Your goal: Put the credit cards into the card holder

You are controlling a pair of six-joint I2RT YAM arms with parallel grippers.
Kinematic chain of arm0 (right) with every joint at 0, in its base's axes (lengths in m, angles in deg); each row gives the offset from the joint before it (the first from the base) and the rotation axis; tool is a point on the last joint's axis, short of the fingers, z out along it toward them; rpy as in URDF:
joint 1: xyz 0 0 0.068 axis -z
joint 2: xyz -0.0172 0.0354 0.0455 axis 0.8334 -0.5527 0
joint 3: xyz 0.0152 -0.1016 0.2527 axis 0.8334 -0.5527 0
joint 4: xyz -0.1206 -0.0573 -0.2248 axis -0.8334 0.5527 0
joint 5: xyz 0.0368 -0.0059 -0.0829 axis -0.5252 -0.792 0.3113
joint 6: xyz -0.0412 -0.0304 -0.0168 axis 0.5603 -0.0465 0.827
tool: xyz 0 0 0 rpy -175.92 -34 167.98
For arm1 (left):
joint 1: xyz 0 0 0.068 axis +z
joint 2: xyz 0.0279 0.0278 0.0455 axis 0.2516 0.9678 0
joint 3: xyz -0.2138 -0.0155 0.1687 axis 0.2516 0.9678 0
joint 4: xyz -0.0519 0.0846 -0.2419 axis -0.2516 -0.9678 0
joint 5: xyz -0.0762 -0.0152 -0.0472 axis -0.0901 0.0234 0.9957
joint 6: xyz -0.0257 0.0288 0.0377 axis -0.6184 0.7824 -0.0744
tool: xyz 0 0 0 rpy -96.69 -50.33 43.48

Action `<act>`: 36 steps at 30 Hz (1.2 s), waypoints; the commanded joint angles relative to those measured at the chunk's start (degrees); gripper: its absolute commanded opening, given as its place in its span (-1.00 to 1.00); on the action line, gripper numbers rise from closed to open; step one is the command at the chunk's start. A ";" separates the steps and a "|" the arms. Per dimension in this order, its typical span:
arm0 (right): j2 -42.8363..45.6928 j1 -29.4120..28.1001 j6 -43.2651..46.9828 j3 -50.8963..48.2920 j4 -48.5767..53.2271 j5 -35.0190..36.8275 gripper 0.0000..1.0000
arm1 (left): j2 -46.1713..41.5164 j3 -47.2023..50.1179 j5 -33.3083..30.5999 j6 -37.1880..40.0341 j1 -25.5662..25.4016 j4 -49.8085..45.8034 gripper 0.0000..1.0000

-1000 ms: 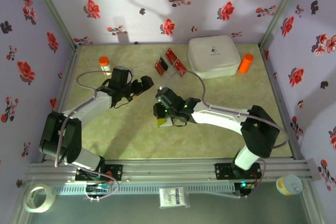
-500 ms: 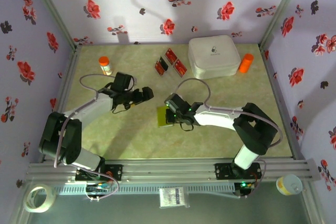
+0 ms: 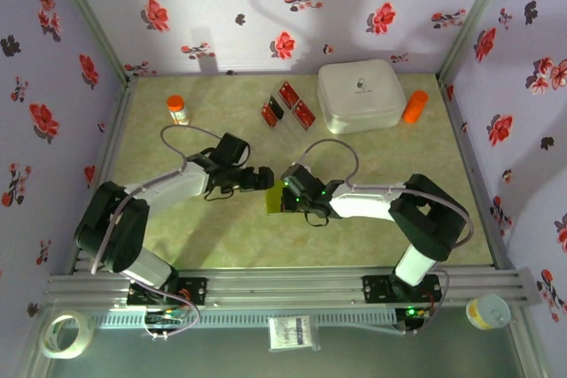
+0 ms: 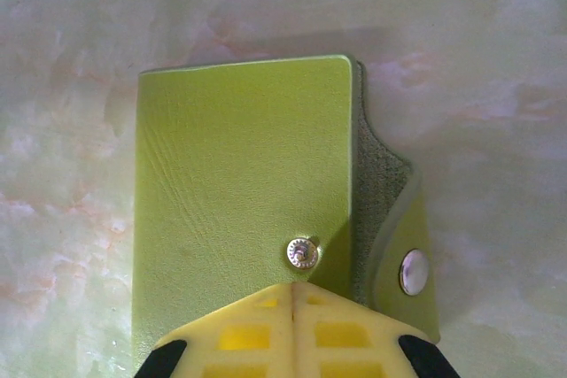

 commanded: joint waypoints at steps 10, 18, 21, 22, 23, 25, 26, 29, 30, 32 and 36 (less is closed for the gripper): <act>0.83 -0.01 -2.21 -2.47 -0.40 -0.77 -0.90 | 5.26 -1.58 -4.12 0.82 -4.50 0.79 1.00; 1.13 0.04 -2.43 -2.91 -1.09 -1.07 -0.90 | 7.05 -1.46 -6.49 2.30 -5.69 -0.03 1.00; 2.43 0.15 -2.24 -2.95 -0.54 -1.32 -0.88 | 7.81 -1.49 -8.37 3.00 -6.25 -1.26 1.00; 3.45 0.44 -2.02 -2.94 -0.04 -1.29 -0.87 | 8.02 -1.58 -9.22 3.28 -6.50 -1.80 0.99; 4.67 0.84 -1.80 -2.99 0.62 -1.21 -0.86 | 8.25 -1.67 -10.15 3.50 -6.76 -2.50 1.00; 7.52 1.86 -1.46 -3.29 1.89 -0.88 -0.84 | 8.55 -1.83 -11.75 3.95 -7.33 -3.65 1.00; 8.87 2.57 -1.31 -3.39 2.91 -0.61 -0.83 | 8.78 -1.91 -12.42 4.12 -7.55 -4.16 1.00; 11.46 4.22 -0.64 -2.82 6.96 0.81 -0.81 | 9.05 -2.36 -14.17 4.52 -8.26 -5.56 1.00; 11.70 4.65 -0.19 -2.48 7.91 0.86 -0.79 | 9.09 -2.49 -14.64 4.65 -8.50 -5.94 1.00; 11.53 5.54 0.77 -1.78 9.34 0.41 -0.74 | 9.18 -2.55 -15.62 4.78 -8.96 -6.44 1.00; 9.88 6.17 2.48 0.41 11.44 -0.93 -0.61 | 9.54 -2.55 -16.74 4.96 -9.44 -7.01 1.00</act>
